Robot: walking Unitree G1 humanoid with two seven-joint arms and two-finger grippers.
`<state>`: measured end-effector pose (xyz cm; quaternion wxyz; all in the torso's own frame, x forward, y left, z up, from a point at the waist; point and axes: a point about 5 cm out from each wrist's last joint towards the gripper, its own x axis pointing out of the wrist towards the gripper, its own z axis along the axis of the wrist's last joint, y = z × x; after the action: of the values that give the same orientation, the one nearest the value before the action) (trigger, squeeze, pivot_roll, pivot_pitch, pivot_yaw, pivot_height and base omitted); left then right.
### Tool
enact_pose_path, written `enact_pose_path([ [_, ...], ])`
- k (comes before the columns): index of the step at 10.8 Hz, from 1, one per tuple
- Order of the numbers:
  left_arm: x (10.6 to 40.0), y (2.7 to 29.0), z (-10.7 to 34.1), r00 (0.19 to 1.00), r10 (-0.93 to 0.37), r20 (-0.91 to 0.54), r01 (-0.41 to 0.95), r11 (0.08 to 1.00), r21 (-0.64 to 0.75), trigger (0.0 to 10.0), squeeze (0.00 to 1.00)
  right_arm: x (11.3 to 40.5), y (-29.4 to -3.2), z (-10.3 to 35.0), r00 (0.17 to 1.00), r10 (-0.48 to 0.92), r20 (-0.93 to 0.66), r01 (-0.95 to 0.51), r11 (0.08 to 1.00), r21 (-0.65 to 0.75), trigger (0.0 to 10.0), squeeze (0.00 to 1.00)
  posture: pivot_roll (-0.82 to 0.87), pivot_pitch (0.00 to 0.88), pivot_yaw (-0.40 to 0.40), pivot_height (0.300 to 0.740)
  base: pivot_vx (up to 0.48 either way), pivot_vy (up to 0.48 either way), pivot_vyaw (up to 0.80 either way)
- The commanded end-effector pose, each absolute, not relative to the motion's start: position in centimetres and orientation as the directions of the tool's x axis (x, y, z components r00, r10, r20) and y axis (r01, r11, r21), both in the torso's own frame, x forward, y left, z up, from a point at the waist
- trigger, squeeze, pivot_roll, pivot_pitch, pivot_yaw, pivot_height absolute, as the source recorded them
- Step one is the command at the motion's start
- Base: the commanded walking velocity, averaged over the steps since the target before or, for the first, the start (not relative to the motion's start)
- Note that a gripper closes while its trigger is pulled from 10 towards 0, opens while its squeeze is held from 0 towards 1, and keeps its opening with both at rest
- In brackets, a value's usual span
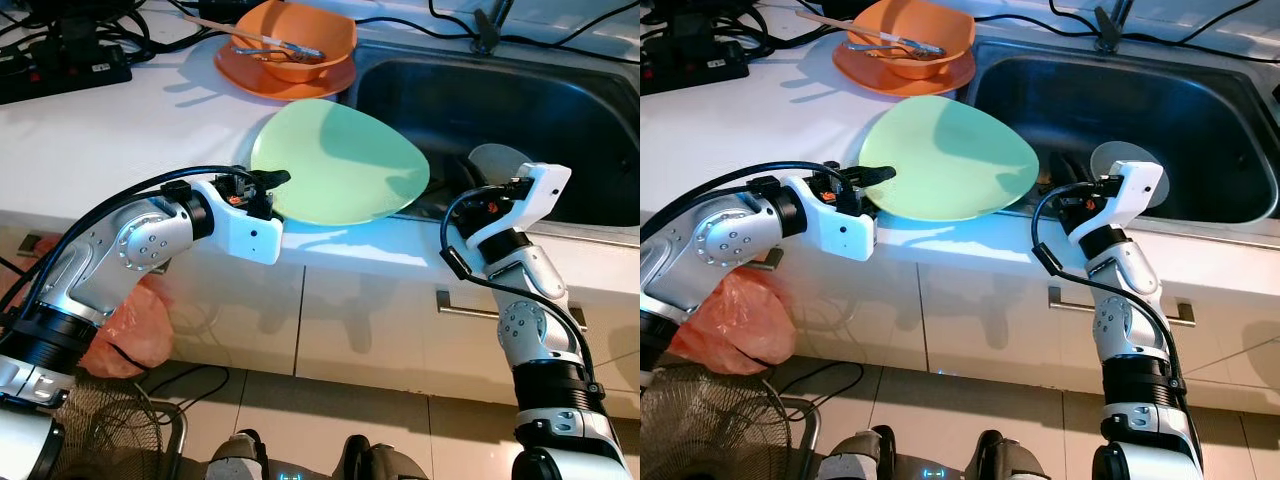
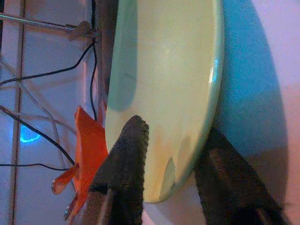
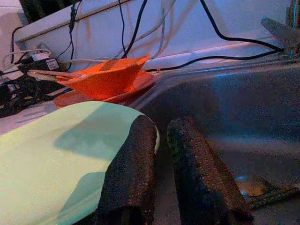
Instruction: Kitchen organization
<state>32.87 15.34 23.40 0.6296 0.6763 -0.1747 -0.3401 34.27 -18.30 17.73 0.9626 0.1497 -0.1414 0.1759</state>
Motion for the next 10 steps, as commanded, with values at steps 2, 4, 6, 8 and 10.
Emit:
enact_pose_path([
  [2, 32.62, 15.21, 21.67, 0.69, -0.653, -0.313, 0.242, -0.199, 0.95, 0.0, 0.0, 34.09, -18.29, 16.42, 0.917, 0.289, 0.276, -0.362, 0.892, 0.271, 10.0, 0.0, 0.21, 0.216, -0.049, 0.74, 0.0, 0.0, 0.0],
  [4, 32.65, 15.33, 21.64, 0.694, -0.645, -0.318, 0.237, -0.213, 0.948, 0.0, 0.0, 34.14, -18.25, 16.38, 0.917, 0.289, 0.277, -0.363, 0.891, 0.272, 10.0, 0.0, 0.21, 0.214, -0.048, 0.74, 0.0, 0.0, 0.0],
  [6, 32.62, 15.56, 21.54, 0.697, -0.637, -0.33, 0.24, -0.226, 0.944, 0.0, 0.0, 34.16, -18.21, 16.35, 0.917, 0.289, 0.276, -0.363, 0.891, 0.273, 10.0, 0.0, 0.21, 0.214, -0.048, 0.74, 0.0, 0.0, 0.0],
  [8, 32.59, 15.52, 21.55, 0.696, -0.64, -0.325, 0.234, -0.225, 0.946, 0.0, 0.0, 34.17, -18.17, 16.31, 0.917, 0.289, 0.275, -0.363, 0.891, 0.274, 10.0, 0.0, 0.21, 0.214, -0.048, 0.74, 0.0, 0.0, 0.0],
  [10, 32.58, 15.48, 21.46, 0.697, -0.639, -0.326, 0.228, -0.233, 0.945, 0.0, 0.0, 34.21, -18.12, 16.29, 0.917, 0.29, 0.274, -0.363, 0.89, 0.275, 10.0, 0.0, 0.21, 0.212, -0.048, 0.74, 0.0, 0.0, 0.0],
])
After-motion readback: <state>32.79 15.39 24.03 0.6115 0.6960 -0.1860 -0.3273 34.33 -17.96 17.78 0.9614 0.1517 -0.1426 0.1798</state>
